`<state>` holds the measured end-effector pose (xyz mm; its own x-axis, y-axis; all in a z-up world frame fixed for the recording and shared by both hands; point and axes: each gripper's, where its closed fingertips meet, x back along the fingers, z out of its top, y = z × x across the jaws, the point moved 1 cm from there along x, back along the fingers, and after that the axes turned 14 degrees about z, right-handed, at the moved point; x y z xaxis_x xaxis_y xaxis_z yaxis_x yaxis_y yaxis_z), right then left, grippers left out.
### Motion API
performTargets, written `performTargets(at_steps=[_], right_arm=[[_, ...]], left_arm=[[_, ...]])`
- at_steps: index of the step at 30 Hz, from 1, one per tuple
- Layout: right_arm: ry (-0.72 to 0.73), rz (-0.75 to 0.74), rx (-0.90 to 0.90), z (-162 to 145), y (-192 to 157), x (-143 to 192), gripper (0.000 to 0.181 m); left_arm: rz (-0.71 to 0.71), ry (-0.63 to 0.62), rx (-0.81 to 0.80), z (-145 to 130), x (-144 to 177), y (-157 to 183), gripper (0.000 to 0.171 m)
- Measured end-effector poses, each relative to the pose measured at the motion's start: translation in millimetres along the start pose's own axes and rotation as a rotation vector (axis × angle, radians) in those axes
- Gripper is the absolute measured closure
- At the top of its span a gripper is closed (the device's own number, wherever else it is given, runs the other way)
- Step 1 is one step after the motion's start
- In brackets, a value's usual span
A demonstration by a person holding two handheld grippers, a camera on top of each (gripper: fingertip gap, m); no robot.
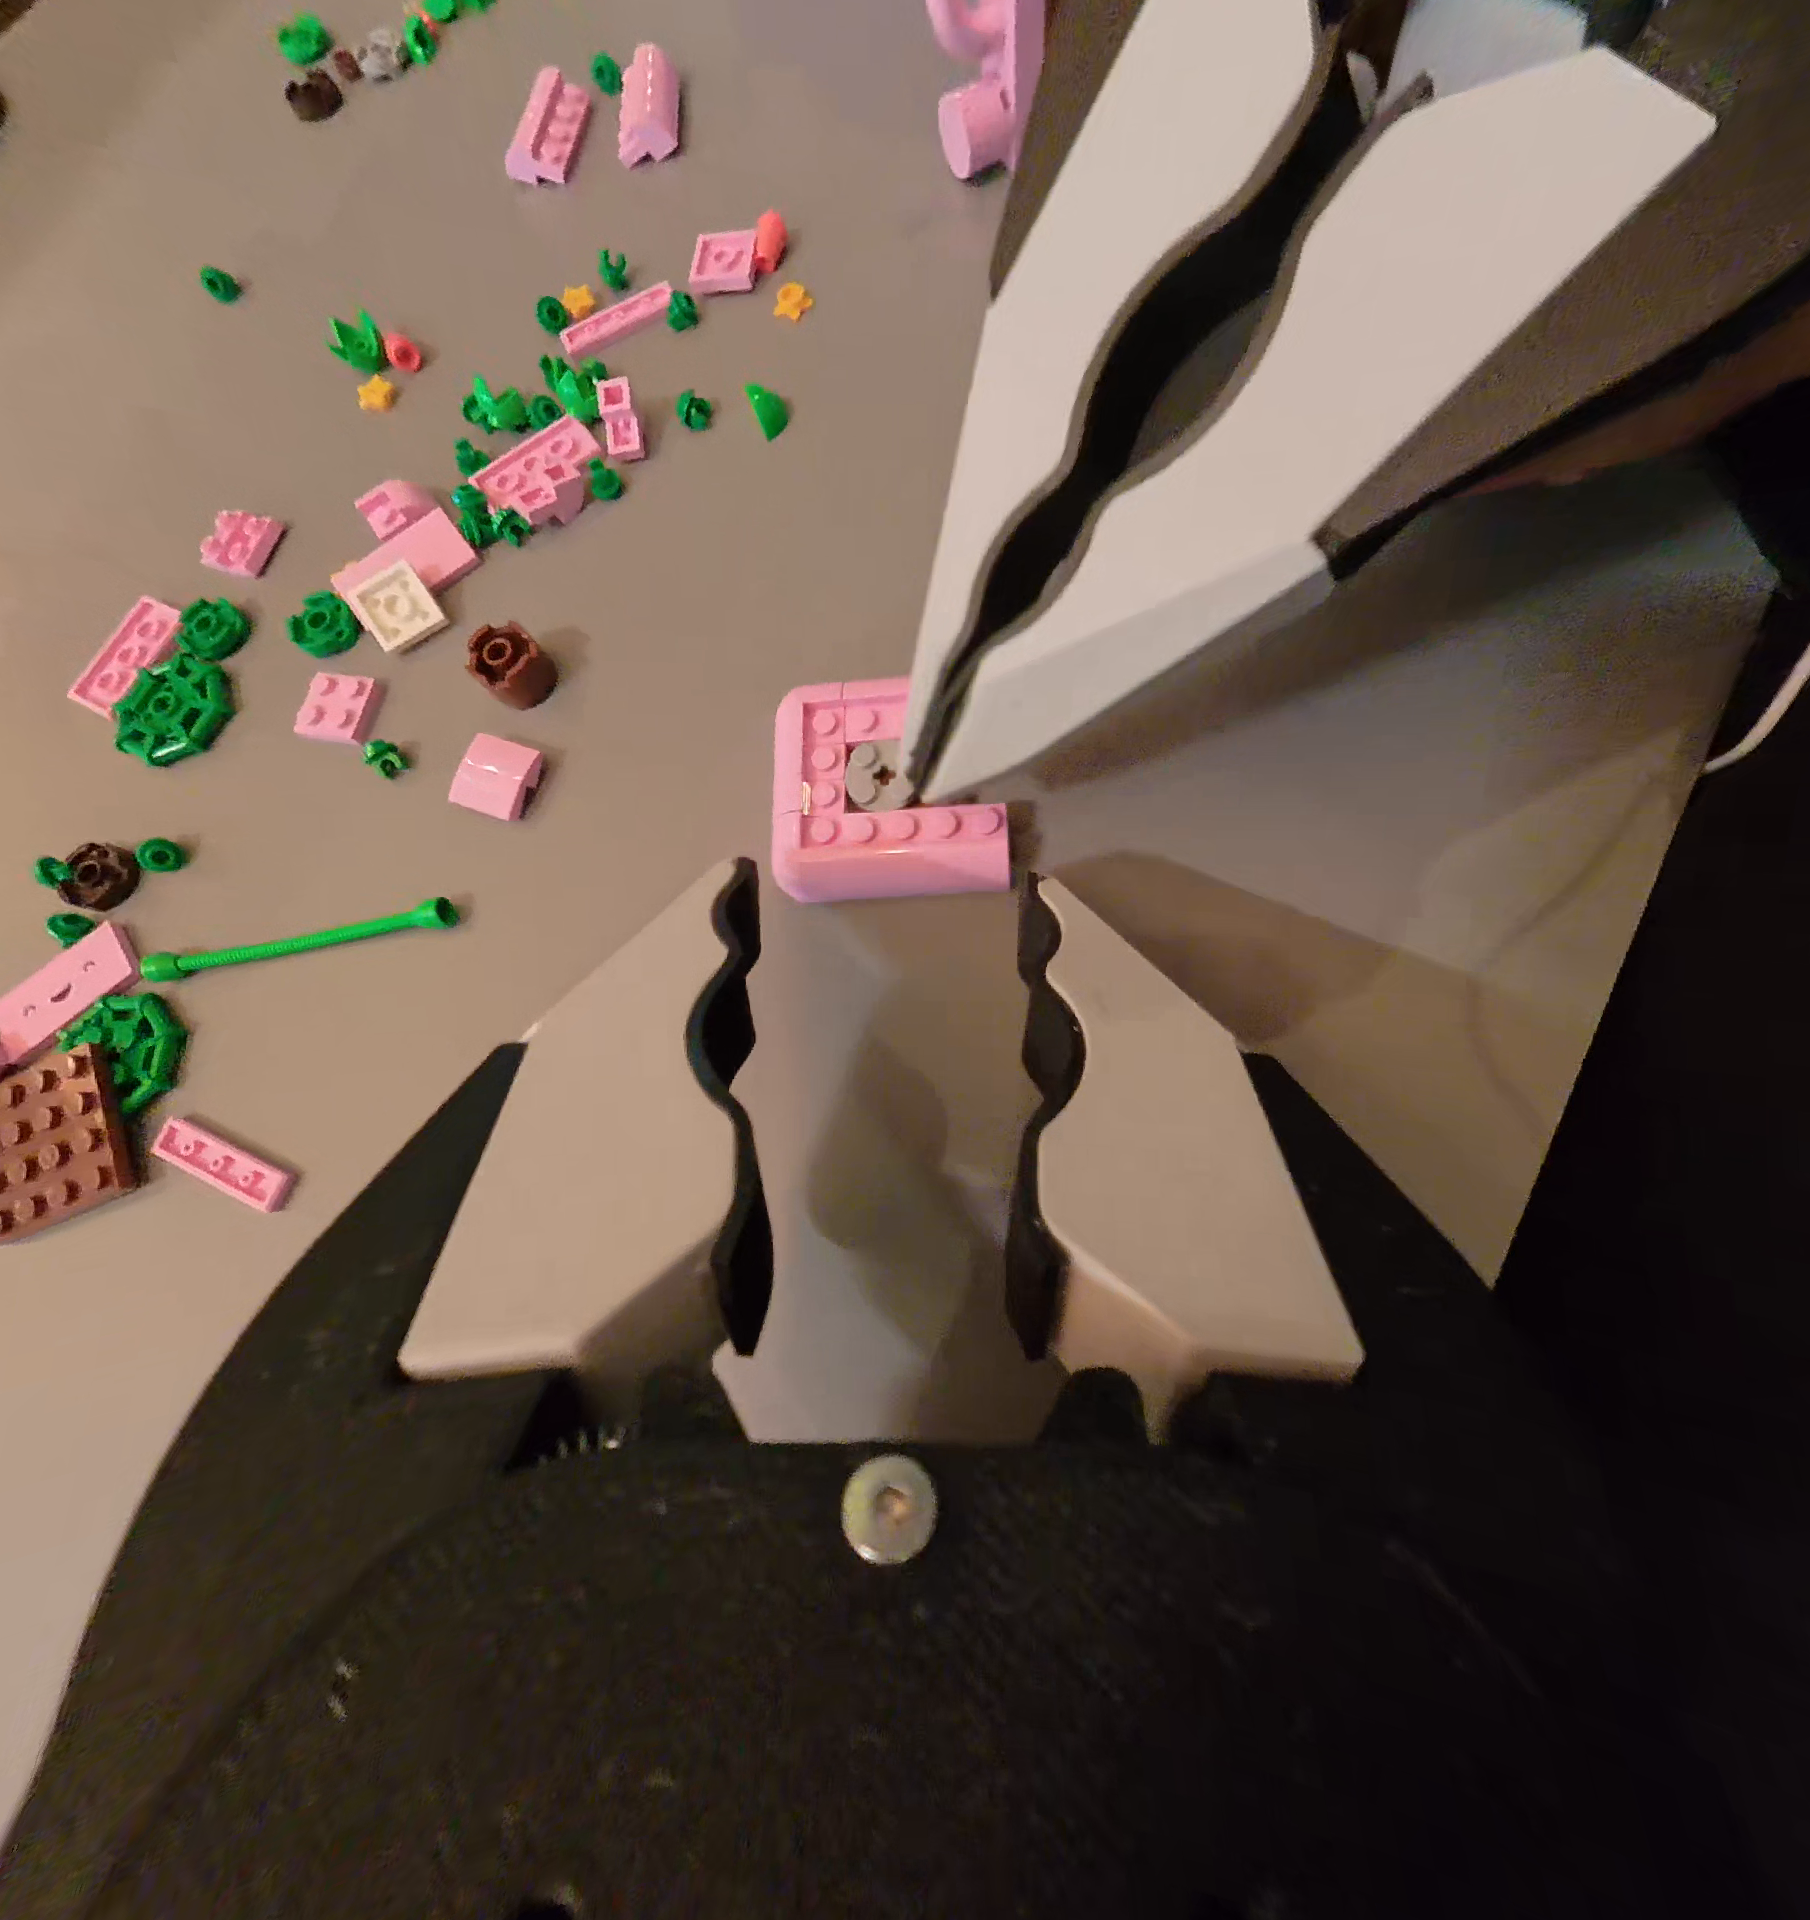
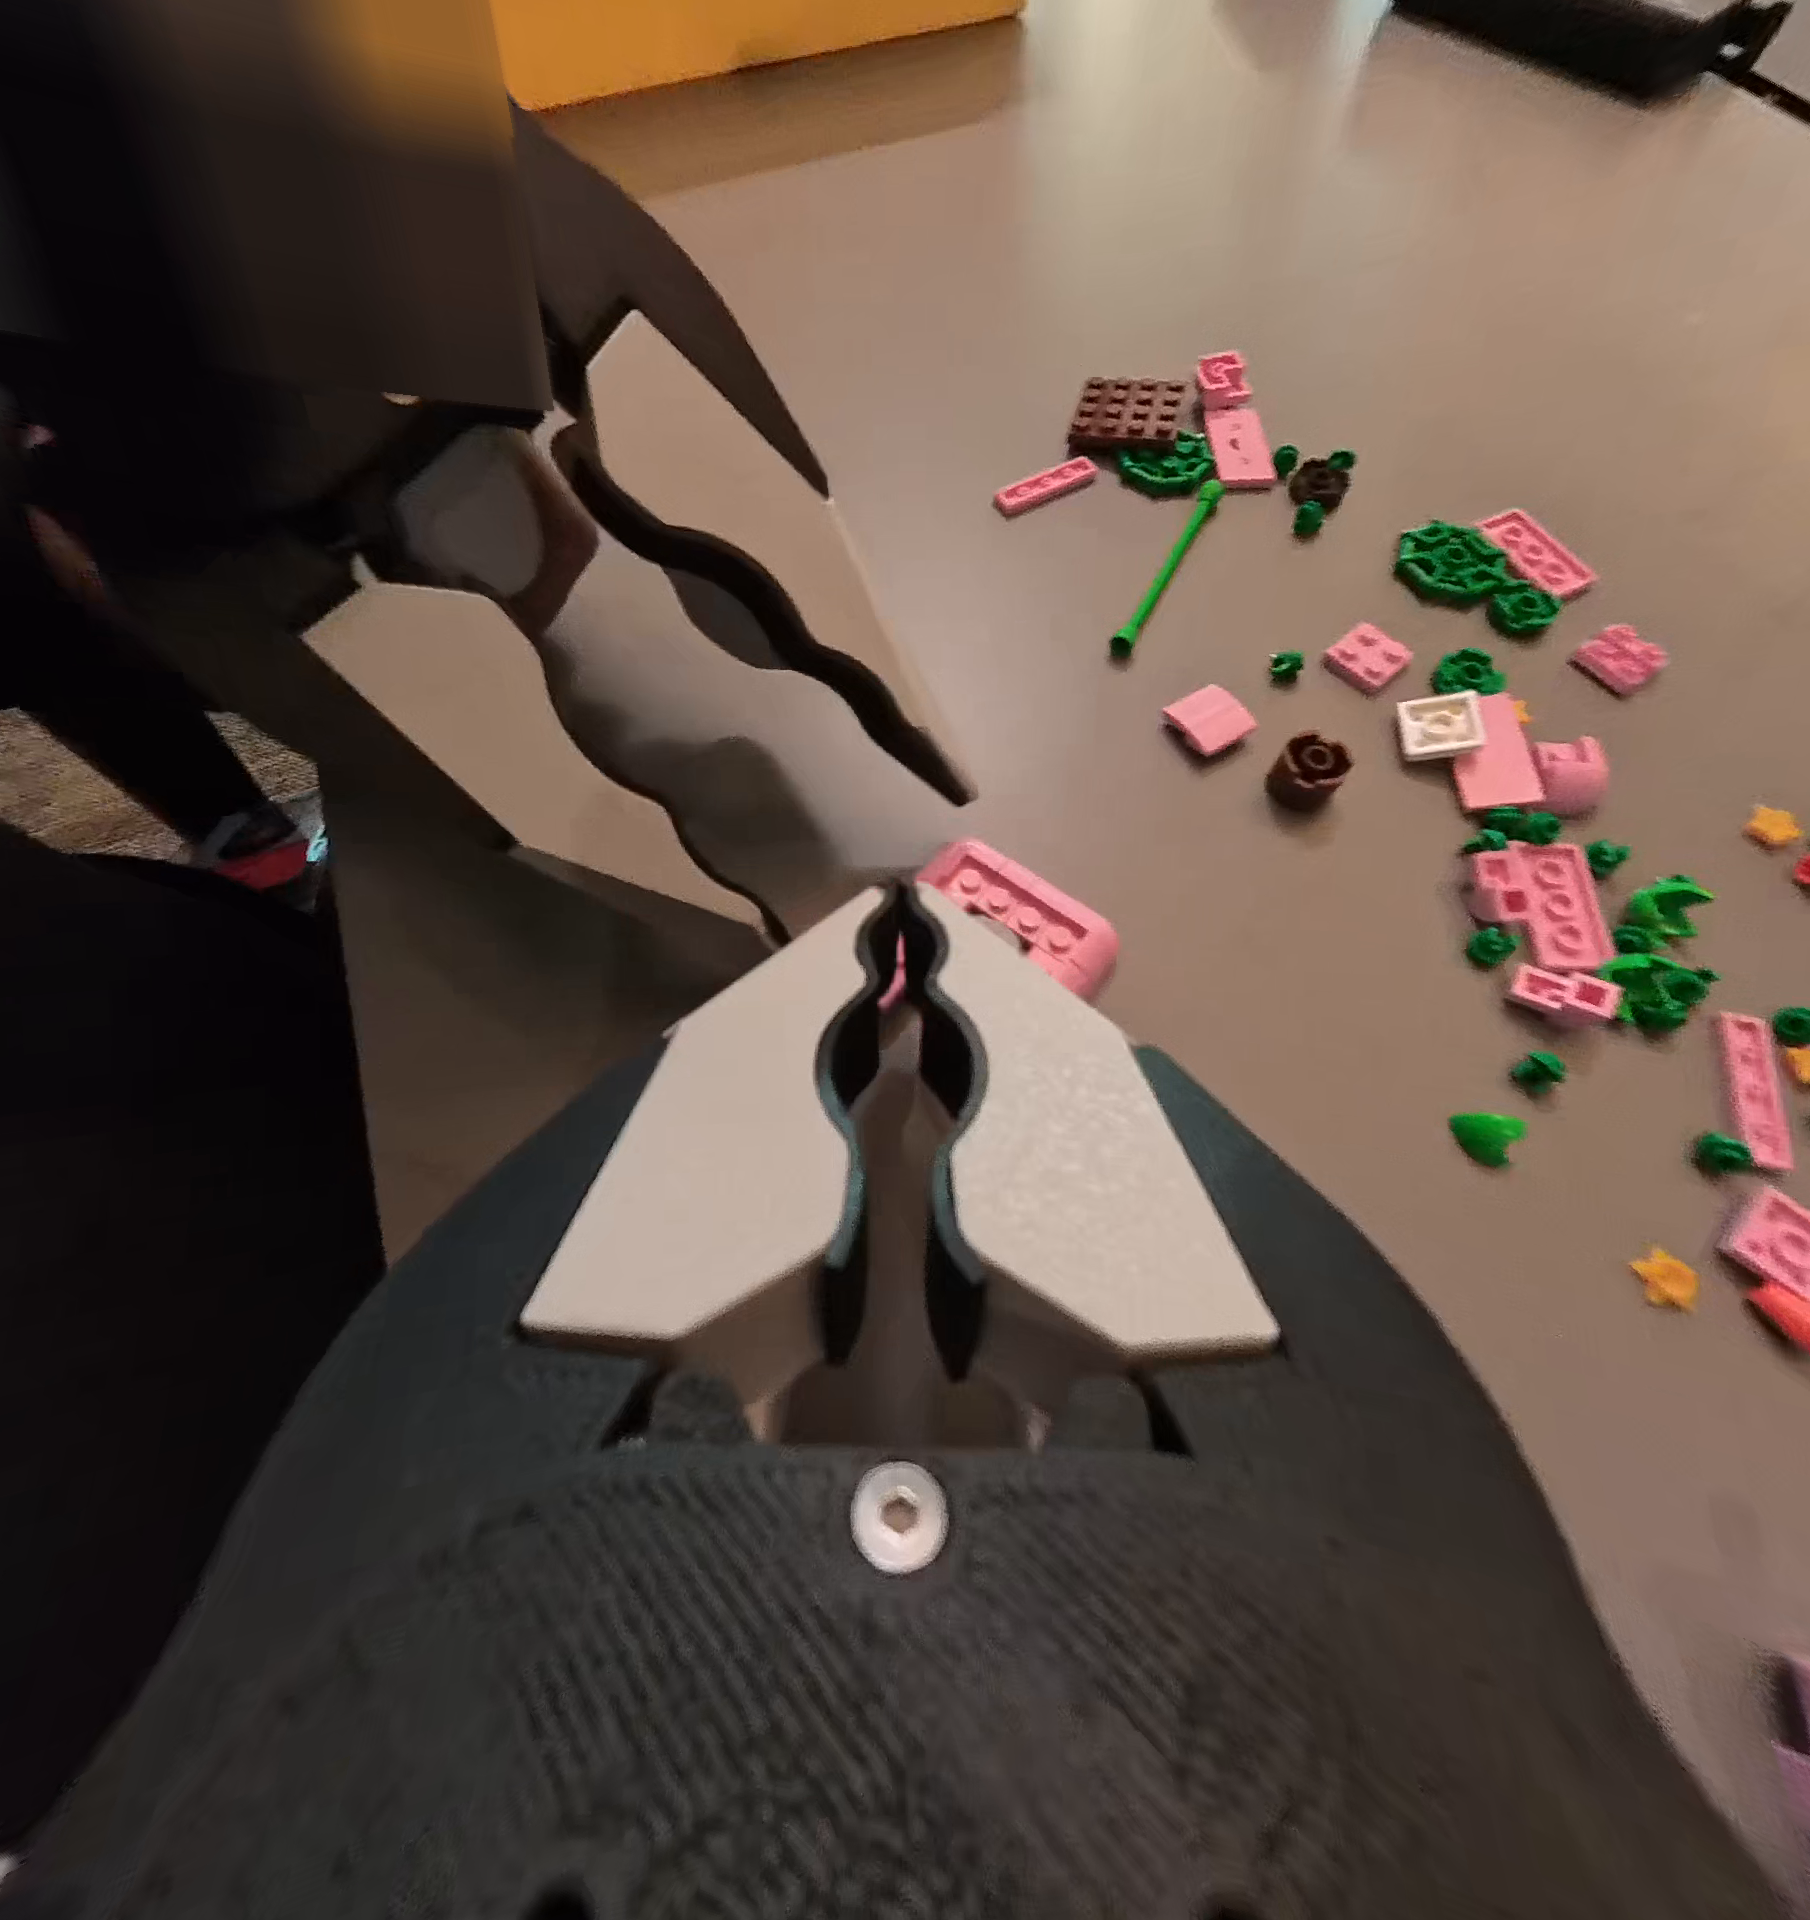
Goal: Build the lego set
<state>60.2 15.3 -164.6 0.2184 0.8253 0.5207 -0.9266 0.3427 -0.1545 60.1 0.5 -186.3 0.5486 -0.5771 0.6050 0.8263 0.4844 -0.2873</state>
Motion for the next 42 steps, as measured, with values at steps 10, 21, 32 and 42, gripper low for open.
performTargets(at_steps=[10, 21, 32, 42], right_arm=[[-0.111, -0.017, 0.014, -13.7, 4.1, -10.3, 0.181], [-0.129, -0.028, -0.016, -14.0, 5.5, -10.3, 0.181], [-0.226, -0.027, -0.108, -15.9, 9.4, -9.9, 0.181], [-0.257, 0.006, -0.154, -16.4, 14.0, -10.1, 0.181]], left_arm=[[-0.111, -0.063, 0.096, -4.1, -4.8, -0.8, 0.125], [-0.128, -0.070, 0.131, -4.4, -5.2, -3.0, 0.138], [-0.189, -0.064, 0.158, -2.9, -2.9, 0.3, 0.171], [-0.190, 0.005, 0.339, 6.1, 1.5, -19.6, 0.148]])
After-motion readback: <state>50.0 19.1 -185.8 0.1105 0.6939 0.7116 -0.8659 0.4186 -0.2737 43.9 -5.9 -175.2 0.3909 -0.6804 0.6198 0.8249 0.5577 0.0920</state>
